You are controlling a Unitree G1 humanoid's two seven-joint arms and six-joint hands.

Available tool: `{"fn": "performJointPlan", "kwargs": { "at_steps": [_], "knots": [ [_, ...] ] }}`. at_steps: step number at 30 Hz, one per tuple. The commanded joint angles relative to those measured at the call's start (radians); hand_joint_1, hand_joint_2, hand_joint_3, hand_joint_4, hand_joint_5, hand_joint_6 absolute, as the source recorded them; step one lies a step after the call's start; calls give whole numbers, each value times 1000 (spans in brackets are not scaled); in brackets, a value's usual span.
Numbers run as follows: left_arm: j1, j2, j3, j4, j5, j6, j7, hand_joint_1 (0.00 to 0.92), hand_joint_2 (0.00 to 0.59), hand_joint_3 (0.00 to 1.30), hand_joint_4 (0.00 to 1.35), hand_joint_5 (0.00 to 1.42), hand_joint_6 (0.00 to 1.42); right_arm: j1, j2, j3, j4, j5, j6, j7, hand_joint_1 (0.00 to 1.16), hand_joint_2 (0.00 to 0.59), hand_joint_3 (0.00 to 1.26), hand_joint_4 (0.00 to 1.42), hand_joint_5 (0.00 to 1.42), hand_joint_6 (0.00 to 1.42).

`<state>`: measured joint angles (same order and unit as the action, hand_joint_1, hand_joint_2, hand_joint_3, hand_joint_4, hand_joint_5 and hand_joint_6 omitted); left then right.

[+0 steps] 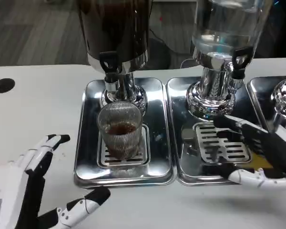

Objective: Grasp the cup under the faucet to collect the drink, then remove the cup.

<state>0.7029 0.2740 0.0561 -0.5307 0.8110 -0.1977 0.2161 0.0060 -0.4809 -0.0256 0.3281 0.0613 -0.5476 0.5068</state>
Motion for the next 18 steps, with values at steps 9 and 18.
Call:
{"fn": "performJointPlan", "kwargs": {
  "at_steps": [9, 18],
  "knots": [
    [87, -32, -30, -29, 54, -43, 36, 0, 34, 246, 164, 259, 291, -153, 122, 86, 66, -134, 77, -102, 669, 128, 158, 132, 180, 139],
    [122, -37, -46, -29, 56, -67, 49, 0, 37, 246, 164, 258, 299, -306, 180, 111, 148, -199, 158, -176, 675, 126, 158, 132, 179, 139]
  ]
}}
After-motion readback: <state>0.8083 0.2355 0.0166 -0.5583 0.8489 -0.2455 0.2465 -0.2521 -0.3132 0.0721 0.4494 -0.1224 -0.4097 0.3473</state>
